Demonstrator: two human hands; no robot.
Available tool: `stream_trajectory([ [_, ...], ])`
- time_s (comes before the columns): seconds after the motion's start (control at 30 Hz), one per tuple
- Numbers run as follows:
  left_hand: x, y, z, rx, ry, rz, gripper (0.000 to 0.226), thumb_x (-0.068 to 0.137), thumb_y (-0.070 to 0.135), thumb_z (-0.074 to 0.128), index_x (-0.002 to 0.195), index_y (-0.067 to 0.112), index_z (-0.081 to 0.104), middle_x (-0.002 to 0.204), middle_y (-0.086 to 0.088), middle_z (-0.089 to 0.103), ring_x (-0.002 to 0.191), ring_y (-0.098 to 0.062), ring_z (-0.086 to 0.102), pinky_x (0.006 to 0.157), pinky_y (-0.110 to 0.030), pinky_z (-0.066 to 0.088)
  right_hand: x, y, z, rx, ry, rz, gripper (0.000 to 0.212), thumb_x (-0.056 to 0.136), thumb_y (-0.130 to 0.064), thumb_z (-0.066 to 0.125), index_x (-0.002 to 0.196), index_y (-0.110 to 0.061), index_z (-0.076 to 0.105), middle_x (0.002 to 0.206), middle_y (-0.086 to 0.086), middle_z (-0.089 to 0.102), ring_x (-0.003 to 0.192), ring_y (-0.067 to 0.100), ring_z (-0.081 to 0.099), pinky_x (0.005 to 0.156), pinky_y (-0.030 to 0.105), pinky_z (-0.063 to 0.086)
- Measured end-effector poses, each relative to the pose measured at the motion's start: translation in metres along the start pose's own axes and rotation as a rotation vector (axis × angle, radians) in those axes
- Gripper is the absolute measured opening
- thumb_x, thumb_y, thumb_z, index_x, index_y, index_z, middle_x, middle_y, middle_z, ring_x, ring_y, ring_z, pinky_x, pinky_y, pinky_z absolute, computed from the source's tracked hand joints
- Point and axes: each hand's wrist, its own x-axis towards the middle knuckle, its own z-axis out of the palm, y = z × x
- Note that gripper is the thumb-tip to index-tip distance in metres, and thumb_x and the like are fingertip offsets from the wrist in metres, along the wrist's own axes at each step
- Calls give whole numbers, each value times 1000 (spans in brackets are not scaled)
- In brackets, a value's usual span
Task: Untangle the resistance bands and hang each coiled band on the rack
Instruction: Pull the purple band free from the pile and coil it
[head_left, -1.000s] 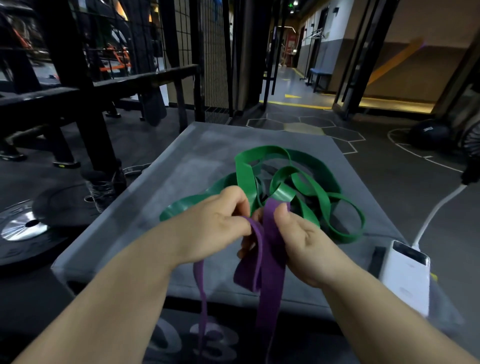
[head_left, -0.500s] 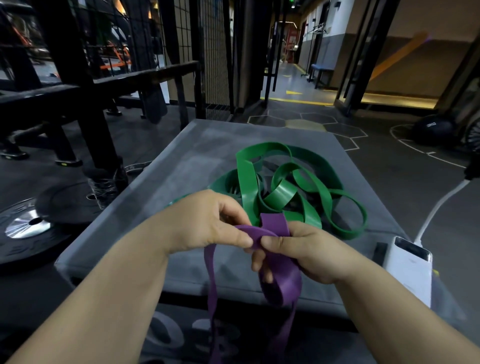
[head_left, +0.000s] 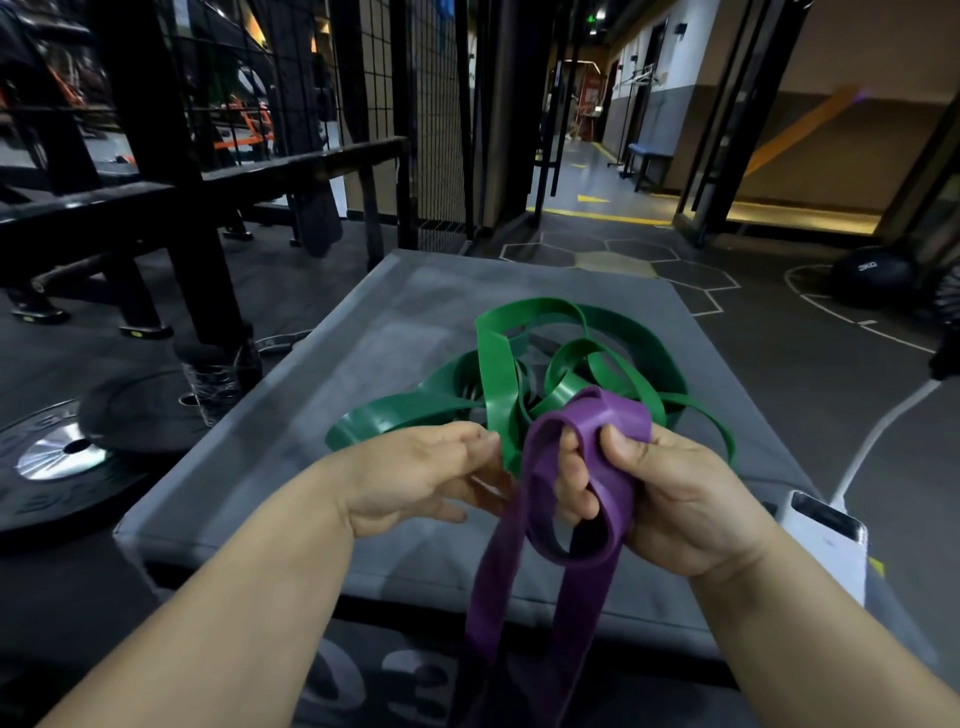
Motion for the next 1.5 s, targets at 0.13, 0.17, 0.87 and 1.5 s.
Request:
stream_trajectory([
  [0.13,-1,-3,3,116,-88,56,79,59,62,80,117,13,55,113,-4,64,111,-23,59,101,-52,44,-1,1,-3,42,25,-1,27,80,-31,79,92,-8,72,78,7,67,64,17,62,66,30,53],
  [0.17,1,-6,4,163,-92,66,71,63,53,80,117,13,56,115,-6,63,113,-26,58,105,-54,40,-1,1,-3,59,18,-3,26,81,-30,78,93,-7,72,78,7,66,65,18,62,67,30,53],
  [0.87,-3,24,1,25,80,349,33,96,36,42,111,8,51,75,2,47,60,-9,35,58,-20,34,-8,15,-12,65,-359,264,57,87,-40,69,123,3,53,101,17,68,95,32,68,87,42,54],
  [1.5,13,18,42,-266,296,410,28,91,35,46,97,18,67,88,-7,64,84,-17,57,77,-24,48,-1,9,15,140,-447,152,20,89,-20,67,100,-8,55,69,-3,52,59,9,51,65,29,47],
])
